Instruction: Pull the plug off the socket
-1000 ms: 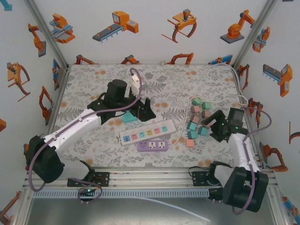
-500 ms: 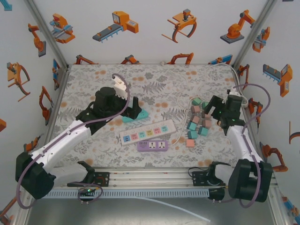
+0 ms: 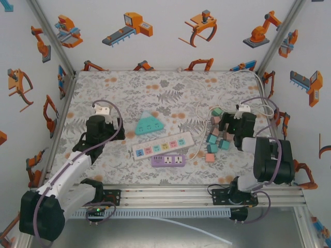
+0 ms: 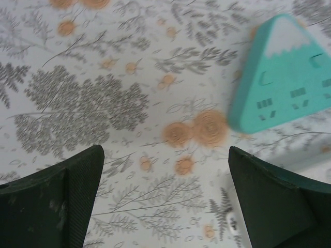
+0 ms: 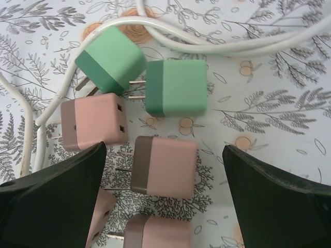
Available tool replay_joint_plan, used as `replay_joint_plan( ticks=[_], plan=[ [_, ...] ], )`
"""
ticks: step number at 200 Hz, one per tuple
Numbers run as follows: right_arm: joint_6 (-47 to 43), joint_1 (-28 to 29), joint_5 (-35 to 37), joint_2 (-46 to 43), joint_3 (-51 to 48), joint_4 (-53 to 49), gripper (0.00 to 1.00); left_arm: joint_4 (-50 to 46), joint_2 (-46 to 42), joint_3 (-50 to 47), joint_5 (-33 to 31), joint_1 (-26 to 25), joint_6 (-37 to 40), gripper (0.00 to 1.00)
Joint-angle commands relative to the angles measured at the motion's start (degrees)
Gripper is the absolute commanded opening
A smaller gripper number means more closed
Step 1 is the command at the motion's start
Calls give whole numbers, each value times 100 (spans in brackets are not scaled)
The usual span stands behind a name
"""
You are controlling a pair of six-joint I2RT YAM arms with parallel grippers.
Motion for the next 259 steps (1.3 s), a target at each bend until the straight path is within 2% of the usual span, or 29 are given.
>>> replay_joint_plan(
  ticks=[1, 9, 22, 36, 66, 74, 98, 126, 141, 176, 182, 193, 197, 203, 213, 224, 235, 248, 259],
  plan=[
    [-282, 46, -337, 142, -376, 1344, 84, 374, -42, -127, -271, 378, 335, 97],
    [-261, 43, -409, 278, -476, 1790, 85, 667, 30, -184, -55, 570, 500, 97],
    [-284, 49, -330, 225, -363, 1452, 88, 1096, 185, -316, 428, 846, 914, 97],
    [-238, 50, -216, 233, -363, 1481, 99, 1526, 426, -495, 478, 1104, 982, 97],
    [-257, 71, -194, 214, -403, 1495, 99, 2810, 1126, -897, 1010, 1738, 635, 97],
    [-257, 68, -231, 218, -402, 1519, 99, 2861, 1299, -794, 1193, 1854, 624, 97],
    [-248, 70, -234, 233, -379, 1516, 99, 4245, 2153, -759, 1902, 2284, 218, 97],
    [-254, 68, -234, 232, -388, 1516, 99, 4662, 3178, -319, 2751, 2275, 616, 97],
    [-250, 73, -238, 234, -379, 1516, 99, 3917, 3221, 41, 2425, 2105, 767, 97],
    [-234, 74, -190, 222, -379, 1506, 99, 4012, 3253, 28, 2341, 2073, 761, 97],
    [-232, 73, -198, 226, -383, 1507, 99, 3983, 3232, 20, 2031, 2020, 718, 97],
    [-239, 70, -198, 223, -379, 1506, 99, 4140, 3273, -81, 978, 1758, 632, 97],
    [-232, 74, -194, 225, -379, 1507, 99, 4264, 3283, -136, 784, 1716, 618, 97],
    [-231, 70, -199, 226, -379, 1505, 99, 4469, 3322, -285, 798, 1712, 625, 97],
    [-235, 68, -199, 223, -379, 1504, 99, 5434, 3566, -546, 857, 1702, 659, 97],
    [-231, 74, -199, 225, -379, 1500, 99, 4650, 3347, -369, 810, 1702, 645, 97],
    [-232, 70, -199, 227, -379, 1506, 99, 5167, 3504, -478, 822, 1702, 664, 97],
    [-236, 72, -199, 222, -379, 1504, 99, 4796, 3372, -416, 782, 1689, 664, 97],
    [-240, 74, -199, 225, -379, 1506, 99, 5061, 3447, -457, 762, 1670, 685, 97]
  ],
)
